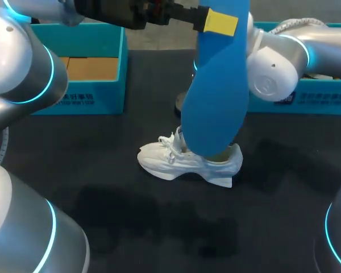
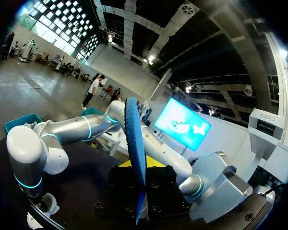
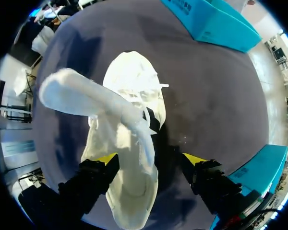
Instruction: Take the shoe out of the shoebox, open the shoe tongue, remove and reinsert the insole, then place the shoe into the shoebox
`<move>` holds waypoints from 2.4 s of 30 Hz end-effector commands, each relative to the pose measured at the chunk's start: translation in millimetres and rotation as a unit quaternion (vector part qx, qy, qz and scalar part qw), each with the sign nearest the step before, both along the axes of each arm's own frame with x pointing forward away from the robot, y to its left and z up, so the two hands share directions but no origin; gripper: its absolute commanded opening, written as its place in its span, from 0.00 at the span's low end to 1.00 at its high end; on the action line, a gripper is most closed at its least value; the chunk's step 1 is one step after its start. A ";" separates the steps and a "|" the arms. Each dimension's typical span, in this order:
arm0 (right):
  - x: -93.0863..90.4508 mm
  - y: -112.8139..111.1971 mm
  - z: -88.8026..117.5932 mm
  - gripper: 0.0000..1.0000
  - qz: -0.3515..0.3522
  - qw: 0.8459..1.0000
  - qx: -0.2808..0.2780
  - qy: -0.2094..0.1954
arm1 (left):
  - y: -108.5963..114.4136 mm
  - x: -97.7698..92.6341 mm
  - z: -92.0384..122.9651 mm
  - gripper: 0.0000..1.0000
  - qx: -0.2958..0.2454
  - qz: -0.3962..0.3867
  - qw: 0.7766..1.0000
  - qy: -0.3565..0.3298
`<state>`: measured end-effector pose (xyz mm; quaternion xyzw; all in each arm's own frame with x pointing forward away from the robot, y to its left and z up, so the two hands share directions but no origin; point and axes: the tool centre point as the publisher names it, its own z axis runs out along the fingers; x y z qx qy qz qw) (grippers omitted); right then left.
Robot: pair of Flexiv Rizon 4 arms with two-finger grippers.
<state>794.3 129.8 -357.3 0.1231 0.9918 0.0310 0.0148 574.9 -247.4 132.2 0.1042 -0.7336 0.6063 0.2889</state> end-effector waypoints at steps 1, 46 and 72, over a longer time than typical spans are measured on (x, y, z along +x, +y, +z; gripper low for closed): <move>3.8 4.3 -18.1 0.49 -0.002 1.000 0.005 0.008 | -0.9 0.2 -0.3 0.00 0.000 0.000 1.000 0.000; -19.3 -10.5 16.1 0.00 -0.152 0.988 0.019 0.017 | -0.9 0.2 -0.3 0.00 0.000 0.000 1.000 0.000; -33.8 -4.8 23.3 0.00 -0.271 0.962 0.033 0.028 | -0.9 0.2 -0.3 0.00 0.000 0.000 1.000 0.000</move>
